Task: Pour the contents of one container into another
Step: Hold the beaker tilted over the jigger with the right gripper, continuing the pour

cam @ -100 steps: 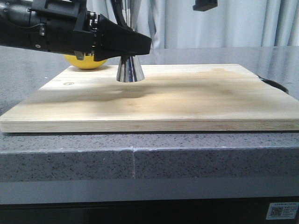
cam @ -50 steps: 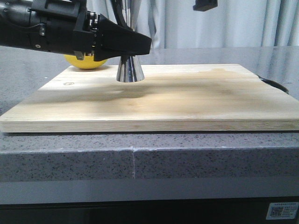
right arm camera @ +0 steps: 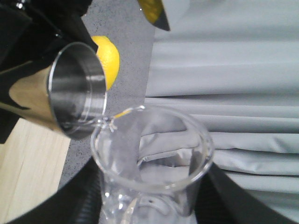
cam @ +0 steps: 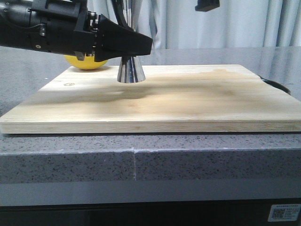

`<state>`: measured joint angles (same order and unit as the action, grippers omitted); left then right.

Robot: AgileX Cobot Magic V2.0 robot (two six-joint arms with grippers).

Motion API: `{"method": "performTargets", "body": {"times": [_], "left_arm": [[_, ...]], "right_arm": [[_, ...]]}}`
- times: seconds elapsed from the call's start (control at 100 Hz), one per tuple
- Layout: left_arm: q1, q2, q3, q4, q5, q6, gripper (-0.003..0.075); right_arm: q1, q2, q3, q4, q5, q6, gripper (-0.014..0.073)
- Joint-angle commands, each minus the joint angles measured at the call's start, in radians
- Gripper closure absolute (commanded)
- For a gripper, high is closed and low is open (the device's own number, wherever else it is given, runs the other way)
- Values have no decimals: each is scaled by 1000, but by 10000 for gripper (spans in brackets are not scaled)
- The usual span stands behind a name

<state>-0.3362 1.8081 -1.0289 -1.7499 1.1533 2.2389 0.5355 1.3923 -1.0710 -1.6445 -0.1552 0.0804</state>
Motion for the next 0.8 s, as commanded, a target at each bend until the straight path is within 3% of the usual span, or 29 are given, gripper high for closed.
{"method": "performTargets", "body": {"times": [0.0,0.79], "left_arm": [[-10,-54,-27,-66,117,-11,739],[-10,-54,-27,-66,117,-11,739]], "right_arm": [[-3,-41,-38,-1,13,-1,566],[-3,-41,-38,-32,-1,-1,566]]}}
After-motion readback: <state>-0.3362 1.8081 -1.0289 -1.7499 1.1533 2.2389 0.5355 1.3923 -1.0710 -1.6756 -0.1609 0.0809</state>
